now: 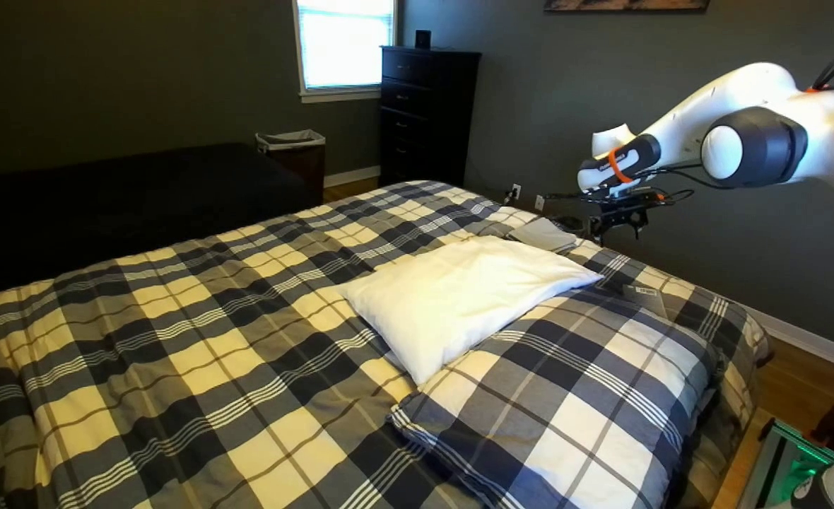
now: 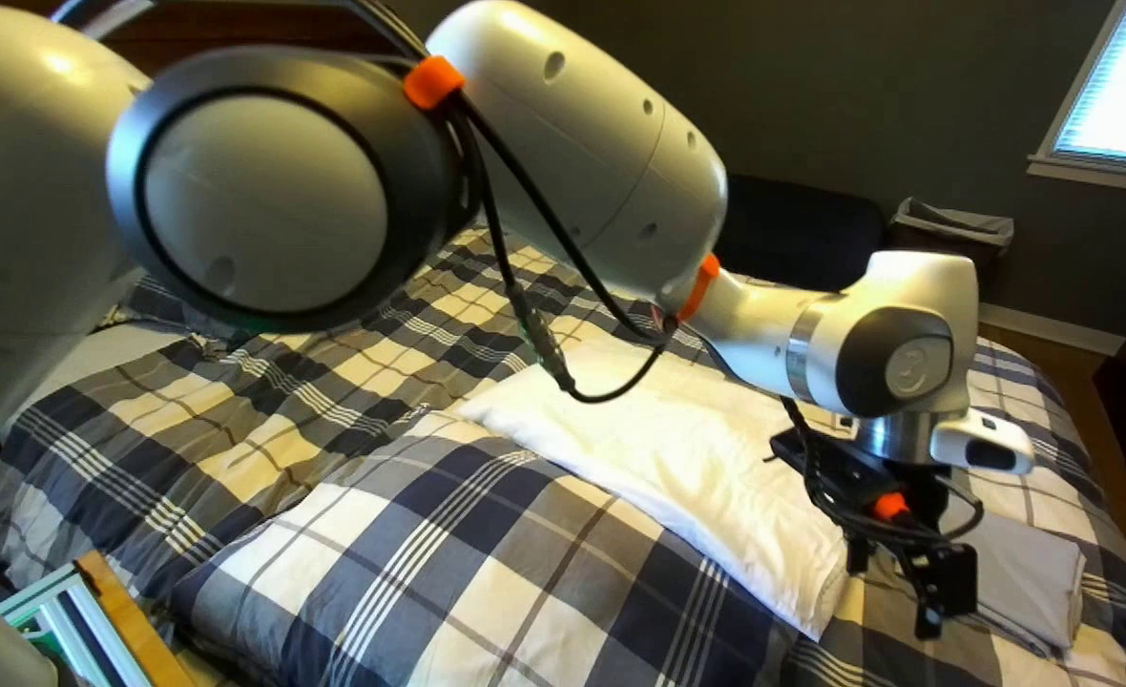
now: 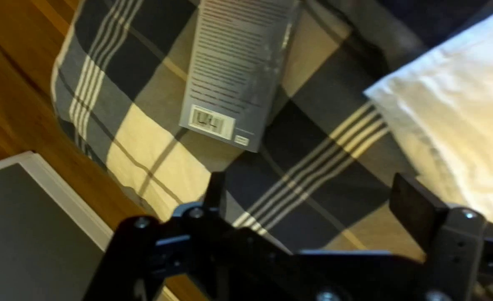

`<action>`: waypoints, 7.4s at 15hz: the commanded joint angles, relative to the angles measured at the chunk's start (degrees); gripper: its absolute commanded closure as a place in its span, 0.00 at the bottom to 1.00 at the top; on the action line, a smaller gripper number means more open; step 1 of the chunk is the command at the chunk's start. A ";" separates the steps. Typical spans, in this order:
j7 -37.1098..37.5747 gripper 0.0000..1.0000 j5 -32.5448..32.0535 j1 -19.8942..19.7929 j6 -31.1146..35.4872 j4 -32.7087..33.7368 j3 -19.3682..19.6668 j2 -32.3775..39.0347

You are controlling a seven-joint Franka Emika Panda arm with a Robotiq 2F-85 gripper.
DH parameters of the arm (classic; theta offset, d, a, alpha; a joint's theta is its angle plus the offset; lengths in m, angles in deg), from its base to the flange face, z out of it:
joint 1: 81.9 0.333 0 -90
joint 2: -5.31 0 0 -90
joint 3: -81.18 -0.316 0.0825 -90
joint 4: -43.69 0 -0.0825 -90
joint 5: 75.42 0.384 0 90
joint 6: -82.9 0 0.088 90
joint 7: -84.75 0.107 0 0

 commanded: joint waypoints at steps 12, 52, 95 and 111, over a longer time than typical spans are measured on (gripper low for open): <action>7.55 0.00 10.66 16.54 8.04 -11.34 -5.15 -7.46; 13.58 0.99 13.73 16.79 -8.81 36.25 -5.78 28.01; -32.89 0.99 26.54 9.56 -8.11 -40.41 -4.20 -48.62; -53.74 0.99 20.26 9.74 -14.60 -50.47 2.87 -57.73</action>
